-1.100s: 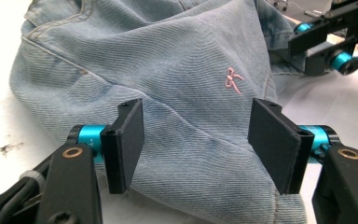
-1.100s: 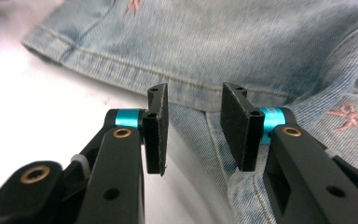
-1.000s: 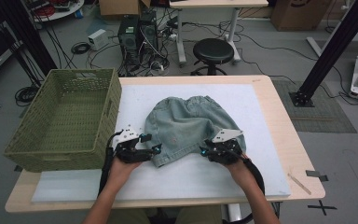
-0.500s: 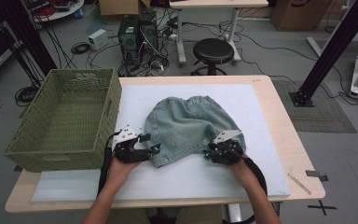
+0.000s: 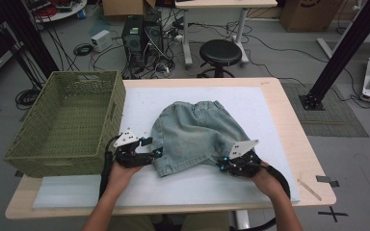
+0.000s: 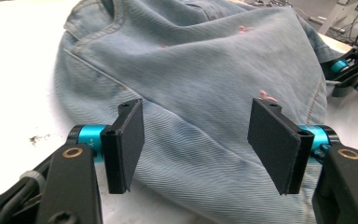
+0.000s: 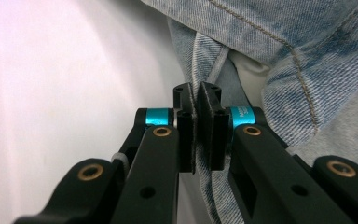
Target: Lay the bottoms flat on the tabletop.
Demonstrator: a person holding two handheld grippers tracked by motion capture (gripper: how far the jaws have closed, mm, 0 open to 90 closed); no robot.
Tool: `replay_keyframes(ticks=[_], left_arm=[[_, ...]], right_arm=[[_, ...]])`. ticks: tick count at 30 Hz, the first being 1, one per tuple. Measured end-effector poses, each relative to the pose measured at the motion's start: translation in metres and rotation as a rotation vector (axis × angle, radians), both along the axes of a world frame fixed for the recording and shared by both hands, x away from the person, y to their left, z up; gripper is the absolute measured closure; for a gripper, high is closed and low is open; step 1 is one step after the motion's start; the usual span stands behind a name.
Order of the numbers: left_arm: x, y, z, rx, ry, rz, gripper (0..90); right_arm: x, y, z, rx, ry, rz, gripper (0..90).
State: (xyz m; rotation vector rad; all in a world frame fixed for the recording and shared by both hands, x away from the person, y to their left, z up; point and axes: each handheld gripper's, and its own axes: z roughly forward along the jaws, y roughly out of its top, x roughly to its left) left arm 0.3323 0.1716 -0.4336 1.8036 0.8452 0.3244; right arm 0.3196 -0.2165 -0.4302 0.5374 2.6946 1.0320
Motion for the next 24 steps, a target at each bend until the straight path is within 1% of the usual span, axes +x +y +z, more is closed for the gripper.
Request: replay_keyframes(ticks=[2,3,4,5,7,8,9,10,11,13,14,15,16,17,18,20,22,24], left_arm=[[-0.001,0.0,0.0,0.0,0.0,-0.002,36.2],[-0.001,0.0,0.0,0.003,0.003,-0.005,36.3],[-0.002,-0.001,-0.001,0.004,0.004,-0.006,36.3],[-0.002,-0.002,-0.002,0.004,0.005,-0.009,36.4],[-0.002,-0.003,-0.003,0.007,0.012,-0.022,37.1],[-0.002,-0.004,-0.003,0.009,0.016,-0.034,38.3],[-0.003,-0.006,-0.004,0.011,0.015,-0.047,39.4],[-0.003,-0.008,-0.004,0.011,0.014,-0.061,40.4],[-0.004,-0.009,-0.003,0.011,0.013,-0.073,40.6],[-0.005,-0.012,-0.003,0.011,0.008,-0.086,40.6],[-0.005,-0.012,-0.003,0.013,0.005,-0.09,40.6],[-0.005,-0.013,-0.002,0.011,0.006,-0.09,40.6],[-0.005,-0.013,-0.002,0.012,0.005,-0.087,40.5],[-0.005,-0.012,-0.002,0.01,0.007,-0.081,40.5],[-0.004,-0.011,-0.002,0.013,0.007,-0.081,40.4],[-0.004,-0.01,-0.002,0.012,0.008,-0.075,40.4],[-0.004,-0.008,-0.002,0.012,0.009,-0.07,40.4],[-0.004,-0.008,-0.001,0.012,0.007,-0.068,40.4]], right_arm=[[0.0,-0.004,0.0,-0.005,0.013,-0.006,85.3],[0.0,-0.005,0.0,0.003,0.022,-0.017,84.3],[-0.001,-0.005,0.001,0.018,0.032,-0.032,79.5],[-0.001,-0.005,0.003,0.048,0.037,-0.045,72.7],[-0.001,-0.001,0.006,0.114,0.055,-0.063,68.6],[-0.001,0.001,0.007,0.127,0.053,-0.064,65.0],[-0.001,0.005,0.007,0.135,0.058,-0.074,63.2],[0.0,0.009,0.007,0.135,0.06,-0.078,63.2],[0.0,0.014,0.006,0.124,0.062,-0.088,63.1],[0.001,0.025,0.002,0.085,0.054,-0.105,63.3],[0.001,0.03,-0.001,0.061,0.047,-0.119,65.0],[0.002,0.034,-0.003,0.035,0.036,-0.136,67.5],[0.003,0.036,-0.003,0.024,0.025,-0.151,72.0],[0.004,0.037,-0.003,0.024,0.016,-0.164,75.8],[0.004,0.038,-0.003,0.025,0.019,-0.164,81.9],[0.002,0.036,-0.001,0.03,0.018,-0.114,85.5],[-0.002,0.034,0.0,0.024,0.025,-0.062,86.2],[-0.006,0.03,0.001,0.033,0.026,-0.002,86.8]])
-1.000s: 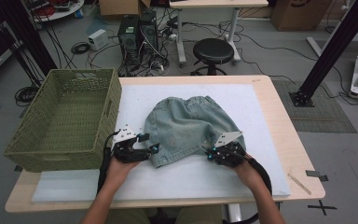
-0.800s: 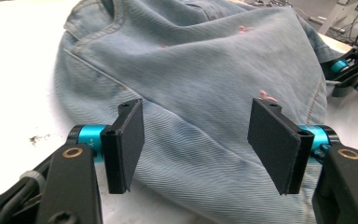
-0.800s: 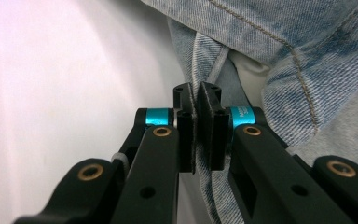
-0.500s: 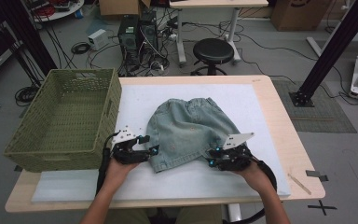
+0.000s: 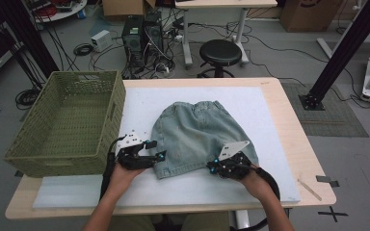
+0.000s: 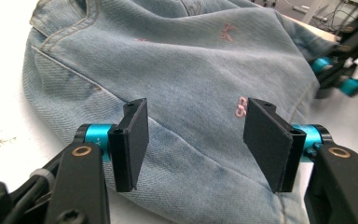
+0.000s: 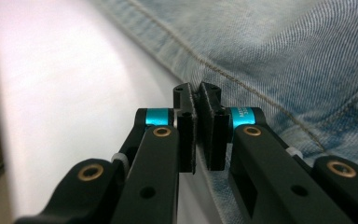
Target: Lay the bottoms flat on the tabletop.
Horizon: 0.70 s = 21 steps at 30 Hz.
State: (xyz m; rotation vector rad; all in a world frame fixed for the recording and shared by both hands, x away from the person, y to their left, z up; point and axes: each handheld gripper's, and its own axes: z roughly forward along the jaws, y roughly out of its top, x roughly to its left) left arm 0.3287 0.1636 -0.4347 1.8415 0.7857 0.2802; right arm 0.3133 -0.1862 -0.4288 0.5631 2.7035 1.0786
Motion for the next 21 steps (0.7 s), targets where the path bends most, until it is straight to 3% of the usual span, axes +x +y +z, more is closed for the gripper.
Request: replay_keyframes(ticks=[2,4,7,10,15,18,21], left_arm=[[-0.001,0.0,0.0,0.002,-0.002,-0.001,40.4],[-0.001,0.0,0.0,0.004,-0.003,-0.003,40.1],[-0.001,-0.002,-0.001,0.008,-0.001,-0.003,40.1],[-0.002,-0.004,-0.002,0.024,0.0,0.002,39.6],[-0.001,-0.003,-0.005,0.043,0.02,0.011,38.3],[-0.001,-0.002,-0.003,0.035,0.011,0.019,38.3],[-0.001,-0.001,-0.002,0.033,0.005,0.025,38.3]], right_arm=[[-0.003,-0.006,0.002,0.033,0.056,0.084,88.6],[-0.008,-0.012,0.004,0.051,0.062,0.116,84.3],[-0.006,-0.02,0.007,0.095,0.042,0.029,75.6],[-0.005,-0.022,0.009,0.128,0.041,-0.007,72.9],[-0.006,-0.011,0.008,0.105,0.062,0.013,66.6],[-0.005,-0.005,0.003,0.091,0.061,0.024,64.0],[-0.006,0.0,-0.001,0.069,0.091,0.064,64.7]])
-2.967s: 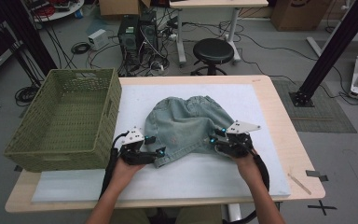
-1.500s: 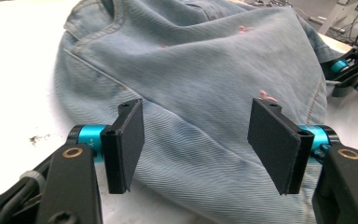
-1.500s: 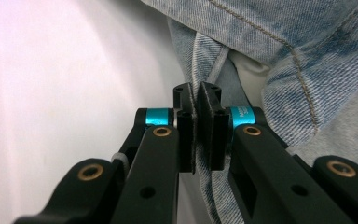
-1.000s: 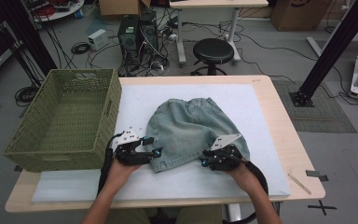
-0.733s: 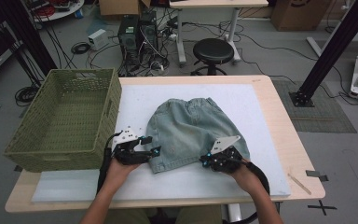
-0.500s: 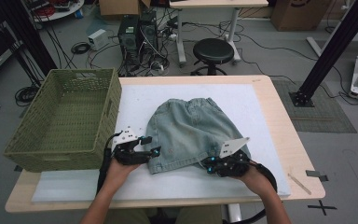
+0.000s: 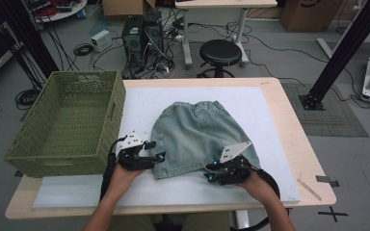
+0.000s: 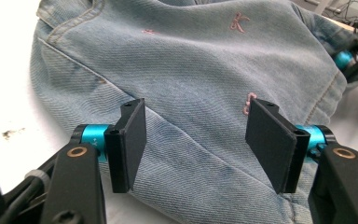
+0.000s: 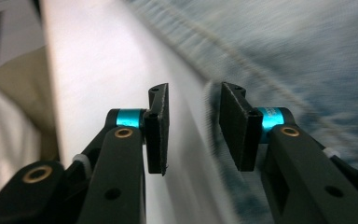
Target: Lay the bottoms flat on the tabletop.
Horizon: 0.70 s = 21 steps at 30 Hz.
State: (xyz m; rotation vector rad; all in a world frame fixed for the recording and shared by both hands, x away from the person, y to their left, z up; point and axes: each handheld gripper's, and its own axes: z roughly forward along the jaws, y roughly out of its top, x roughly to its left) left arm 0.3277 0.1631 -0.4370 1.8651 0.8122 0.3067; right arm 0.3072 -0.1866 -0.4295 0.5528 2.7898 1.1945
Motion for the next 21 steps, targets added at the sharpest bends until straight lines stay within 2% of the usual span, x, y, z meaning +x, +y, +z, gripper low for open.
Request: replay_keyframes(ticks=[4,6,9,12,14,15,16,18,20,21], left_arm=[[0.0,0.002,0.0,0.001,0.005,0.01,38.5],[0.0,0.004,-0.001,0.004,0.009,0.023,38.7],[0.002,0.005,-0.003,0.011,0.024,0.057,38.7],[0.005,0.006,-0.005,0.024,0.047,0.097,38.7],[0.008,0.005,-0.008,0.038,0.085,0.121,38.7],[0.01,0.004,-0.009,0.041,0.1,0.118,38.6],[0.011,0.002,-0.011,0.044,0.12,0.11,38.5],[0.013,-0.003,-0.014,0.071,0.152,0.082,36.7],[0.014,-0.007,-0.014,0.11,0.15,0.087,37.2],[0.013,-0.008,-0.014,0.126,0.147,0.096,41.2]], right_arm=[[-0.004,0.002,-0.004,-0.022,0.077,0.085,64.7],[-0.007,0.001,-0.001,-0.017,0.066,0.097,64.7],[-0.006,-0.008,0.006,0.048,0.063,0.088,64.6],[-0.006,-0.022,0.016,0.152,0.036,0.045,59.9],[-0.004,-0.033,0.022,0.211,-0.022,-0.033,53.3],[-0.003,-0.04,0.024,0.237,-0.052,-0.103,52.1],[-0.001,-0.045,0.025,0.239,-0.082,-0.157,50.7],[0.002,-0.057,0.026,0.21,-0.138,-0.336,47.3],[0.006,-0.068,0.023,0.165,-0.172,-0.498,45.3],[0.007,-0.073,0.021,0.147,-0.176,-0.552,45.3]])
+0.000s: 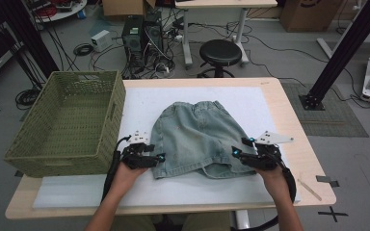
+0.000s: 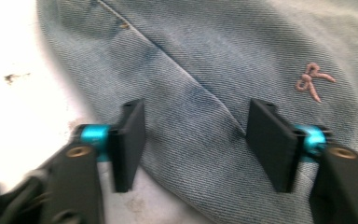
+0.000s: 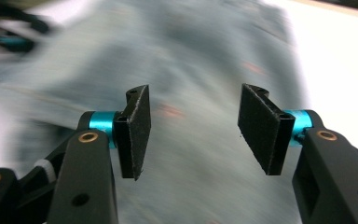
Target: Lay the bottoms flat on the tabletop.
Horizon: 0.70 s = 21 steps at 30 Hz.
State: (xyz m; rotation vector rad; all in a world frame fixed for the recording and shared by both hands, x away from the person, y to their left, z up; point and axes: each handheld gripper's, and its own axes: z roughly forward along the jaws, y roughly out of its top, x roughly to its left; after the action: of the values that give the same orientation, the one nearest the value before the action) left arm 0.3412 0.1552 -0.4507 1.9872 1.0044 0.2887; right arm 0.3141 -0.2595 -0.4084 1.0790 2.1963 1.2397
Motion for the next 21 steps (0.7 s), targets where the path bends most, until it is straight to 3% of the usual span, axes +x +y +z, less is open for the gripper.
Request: replay_keyframes(ticks=[2,3,4,7,12,14,15,16,17,18,21], left_arm=[[-0.001,-0.002,0.001,0.065,-0.027,0.016,59.6],[-0.002,-0.002,0.002,0.086,-0.04,0.014,73.5],[-0.002,-0.001,0.004,0.083,-0.042,0.017,84.2],[-0.003,0.0,0.007,0.073,-0.085,0.034,86.4],[-0.003,0.011,0.017,-0.032,-0.158,0.114,86.5],[-0.003,0.016,0.02,-0.041,-0.179,0.138,86.5],[-0.003,0.017,0.021,-0.046,-0.185,0.149,86.5],[-0.003,0.018,0.021,-0.047,-0.188,0.156,86.5],[-0.002,0.018,0.021,-0.048,-0.193,0.162,86.6],[-0.002,0.018,0.021,-0.047,-0.195,0.171,86.6],[0.001,0.021,0.02,-0.057,-0.179,0.175,86.7]], right_arm=[[0.002,-0.007,-0.005,-0.023,0.007,-0.062,45.4],[0.003,-0.009,-0.007,-0.036,0.02,-0.078,46.0],[0.004,-0.01,-0.01,-0.046,0.037,-0.081,46.6],[0.006,-0.009,-0.016,-0.11,0.073,-0.099,47.2],[0.011,-0.011,-0.027,-0.224,0.121,-0.16,53.7],[0.013,-0.015,-0.032,-0.238,0.177,-0.159,63.1],[0.014,-0.018,-0.035,-0.211,0.184,-0.153,65.4],[0.014,-0.022,-0.036,-0.184,0.19,-0.149,78.1],[0.013,-0.025,-0.035,-0.194,0.184,-0.149,86.1],[0.013,-0.027,-0.033,-0.203,0.185,-0.146,87.8],[0.009,-0.036,-0.024,-0.216,0.126,-0.222,88.6]])
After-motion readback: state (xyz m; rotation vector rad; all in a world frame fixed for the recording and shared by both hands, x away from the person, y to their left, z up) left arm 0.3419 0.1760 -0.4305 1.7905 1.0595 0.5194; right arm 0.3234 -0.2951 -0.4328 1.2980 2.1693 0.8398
